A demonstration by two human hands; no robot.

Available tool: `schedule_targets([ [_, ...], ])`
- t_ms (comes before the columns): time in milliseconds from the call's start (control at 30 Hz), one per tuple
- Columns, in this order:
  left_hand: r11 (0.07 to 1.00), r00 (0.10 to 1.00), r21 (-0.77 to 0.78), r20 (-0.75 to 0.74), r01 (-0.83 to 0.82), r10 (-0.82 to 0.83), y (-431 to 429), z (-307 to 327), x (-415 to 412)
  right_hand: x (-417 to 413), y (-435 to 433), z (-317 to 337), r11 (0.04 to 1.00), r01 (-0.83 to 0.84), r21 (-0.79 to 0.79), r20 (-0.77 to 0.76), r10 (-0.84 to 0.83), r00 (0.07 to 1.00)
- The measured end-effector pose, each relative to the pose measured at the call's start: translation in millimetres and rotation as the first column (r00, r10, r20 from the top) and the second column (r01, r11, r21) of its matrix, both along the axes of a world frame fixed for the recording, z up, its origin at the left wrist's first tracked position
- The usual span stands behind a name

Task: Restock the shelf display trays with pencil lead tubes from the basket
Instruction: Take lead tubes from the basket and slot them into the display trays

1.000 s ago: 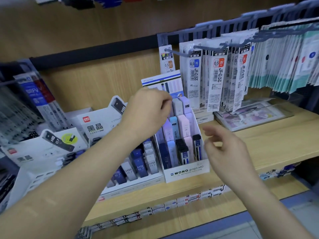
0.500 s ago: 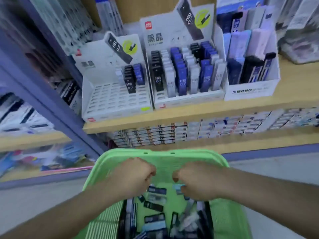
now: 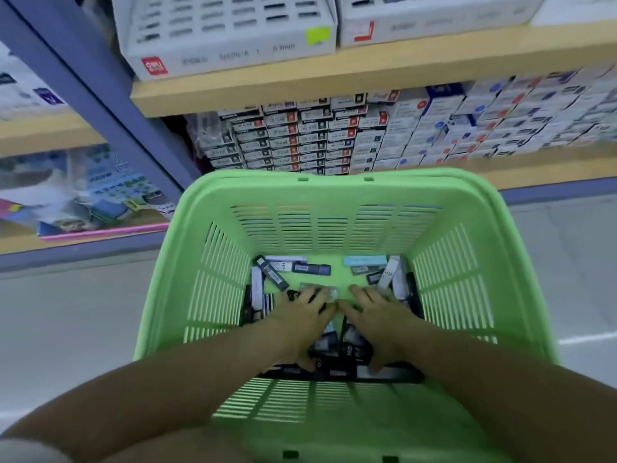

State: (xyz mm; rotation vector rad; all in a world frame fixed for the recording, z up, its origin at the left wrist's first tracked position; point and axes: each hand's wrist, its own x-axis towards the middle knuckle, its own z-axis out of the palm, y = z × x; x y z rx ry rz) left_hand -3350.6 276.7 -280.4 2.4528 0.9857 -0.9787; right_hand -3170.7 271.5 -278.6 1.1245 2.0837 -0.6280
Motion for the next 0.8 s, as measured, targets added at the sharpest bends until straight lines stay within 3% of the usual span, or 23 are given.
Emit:
schedule_targets([
  [100, 0.992, 0.992, 0.061, 0.053, 0.114, -0.117, -6, -3, -1, 0, -3, -3, 0.999, -0.027, 0.045, -0.025, 0.028, 0.999],
  [267, 0.998, 1.000, 0.059, -0.002, -0.009, 0.009, -2, -3, -6, -2, -11, -1, 0.999, 0.000, 0.047, -0.064, 0.003, 0.998],
  [400, 0.997, 1.000, 0.080, -0.027, 0.006, -0.004, 1, -4, -8, -8, -6, 0, 0.999, -0.020, 0.034, -0.053, 0.022, 0.998],
  [667, 0.987, 0.998, 0.147, -0.007, -0.059, 0.060, 12, -4, -28, -18, -13, -2, 0.993, -0.033, -0.112, -0.162, 0.015, 0.987],
  [800, 0.992, 0.997, 0.103, -0.050, 0.069, -0.065, 16, 0, -24, -21, -13, -2, 0.962, 0.076, -0.262, -0.141, -0.116, 0.983],
])
